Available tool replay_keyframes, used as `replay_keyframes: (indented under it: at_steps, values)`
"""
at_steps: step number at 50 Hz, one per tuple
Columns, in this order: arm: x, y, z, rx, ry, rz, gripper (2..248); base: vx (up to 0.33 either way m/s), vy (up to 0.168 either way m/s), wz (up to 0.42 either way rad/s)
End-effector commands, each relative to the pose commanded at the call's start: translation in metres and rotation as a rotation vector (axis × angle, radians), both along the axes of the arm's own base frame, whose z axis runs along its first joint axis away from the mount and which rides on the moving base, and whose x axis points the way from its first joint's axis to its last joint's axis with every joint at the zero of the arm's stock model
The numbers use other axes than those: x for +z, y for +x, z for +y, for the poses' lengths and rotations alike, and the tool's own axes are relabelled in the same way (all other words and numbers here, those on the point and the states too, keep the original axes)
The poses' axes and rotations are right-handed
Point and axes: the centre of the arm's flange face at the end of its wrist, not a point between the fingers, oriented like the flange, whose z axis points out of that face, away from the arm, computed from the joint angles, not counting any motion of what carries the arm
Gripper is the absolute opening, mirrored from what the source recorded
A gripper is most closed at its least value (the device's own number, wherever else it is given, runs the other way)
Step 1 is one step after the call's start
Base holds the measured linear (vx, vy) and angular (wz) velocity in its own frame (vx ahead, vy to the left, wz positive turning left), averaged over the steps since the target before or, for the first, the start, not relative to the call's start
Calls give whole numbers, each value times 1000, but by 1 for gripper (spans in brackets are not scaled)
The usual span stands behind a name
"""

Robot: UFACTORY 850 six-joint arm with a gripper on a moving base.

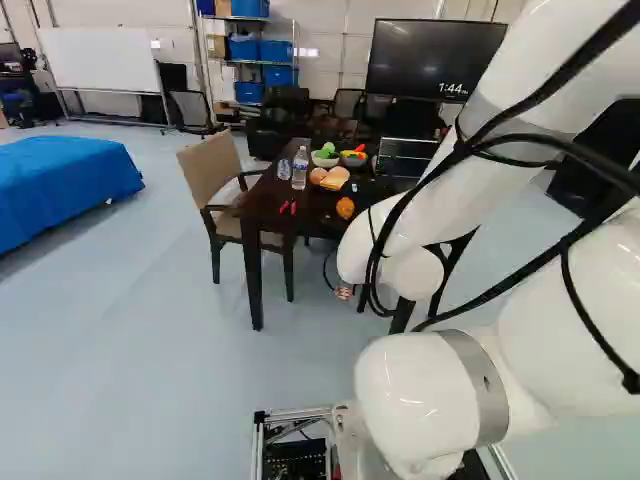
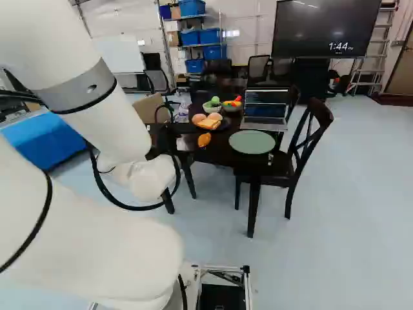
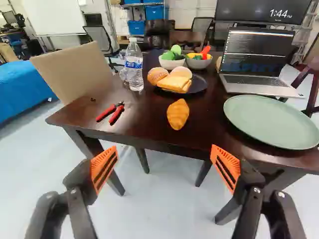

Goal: Move the croissant to the empty plate

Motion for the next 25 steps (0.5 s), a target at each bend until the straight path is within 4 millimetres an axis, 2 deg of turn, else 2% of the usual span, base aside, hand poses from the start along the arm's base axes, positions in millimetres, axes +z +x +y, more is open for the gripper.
replay_keyframes:
  at_steps: [21,25]
  values:
    - [0,0,0,0,0,0,247,103,46,-15]
    - [0,0,0,0,0,0,247,131,32,-159]
